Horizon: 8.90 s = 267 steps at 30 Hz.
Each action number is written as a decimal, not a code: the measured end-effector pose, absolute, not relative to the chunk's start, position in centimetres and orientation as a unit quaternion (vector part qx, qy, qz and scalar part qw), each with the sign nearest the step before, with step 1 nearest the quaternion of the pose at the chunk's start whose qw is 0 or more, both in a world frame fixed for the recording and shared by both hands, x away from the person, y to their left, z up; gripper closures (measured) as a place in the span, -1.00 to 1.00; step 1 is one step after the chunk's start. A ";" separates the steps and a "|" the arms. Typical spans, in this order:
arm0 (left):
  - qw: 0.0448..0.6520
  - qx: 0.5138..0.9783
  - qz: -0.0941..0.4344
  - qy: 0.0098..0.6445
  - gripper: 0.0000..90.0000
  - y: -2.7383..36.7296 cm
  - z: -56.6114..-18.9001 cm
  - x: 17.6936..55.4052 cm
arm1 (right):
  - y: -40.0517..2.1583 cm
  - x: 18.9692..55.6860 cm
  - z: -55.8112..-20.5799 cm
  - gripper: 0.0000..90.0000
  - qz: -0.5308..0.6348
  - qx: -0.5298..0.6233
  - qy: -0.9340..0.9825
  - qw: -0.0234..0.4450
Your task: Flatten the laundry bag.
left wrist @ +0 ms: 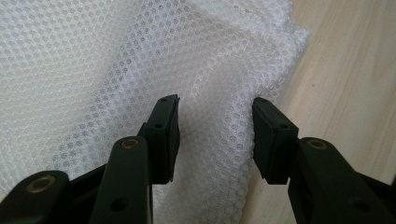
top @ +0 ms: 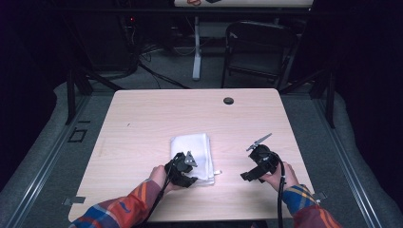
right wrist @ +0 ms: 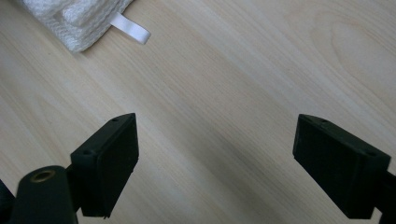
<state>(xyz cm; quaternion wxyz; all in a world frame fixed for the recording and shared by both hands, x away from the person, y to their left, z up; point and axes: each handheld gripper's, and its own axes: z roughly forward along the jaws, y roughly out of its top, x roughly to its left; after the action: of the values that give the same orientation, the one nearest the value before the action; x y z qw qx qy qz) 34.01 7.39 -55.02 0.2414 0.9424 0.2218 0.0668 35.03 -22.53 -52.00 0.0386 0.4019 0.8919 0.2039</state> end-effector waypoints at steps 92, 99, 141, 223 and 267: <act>0.292 0.924 0.087 0.229 0.90 8.7 -53.5 34.2 | -10.6 34.7 -55.5 1.00 0.239 0.246 0.937 0.064; 0.314 0.912 0.110 0.241 0.91 9.3 -52.9 34.0 | -10.7 34.7 -55.5 1.00 0.243 0.249 0.936 0.059; 0.355 0.867 0.149 0.315 0.91 14.7 -50.5 33.8 | -10.5 34.8 -55.5 1.00 0.235 0.257 0.935 0.060; 0.305 0.852 0.115 0.409 -0.65 21.0 -50.4 32.6 | -16.7 36.9 -52.4 -0.64 0.243 0.357 0.902 0.008; 0.222 0.939 0.071 0.253 0.60 10.9 -55.4 36.3 | -16.3 36.9 -52.4 -0.58 0.244 0.353 0.903 0.000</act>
<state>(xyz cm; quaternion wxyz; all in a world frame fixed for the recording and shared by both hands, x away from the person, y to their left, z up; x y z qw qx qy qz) 36.26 10.92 -55.42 0.2217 0.9390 0.2532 0.0706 36.88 -16.31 -52.45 0.0003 0.3530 0.9031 0.2444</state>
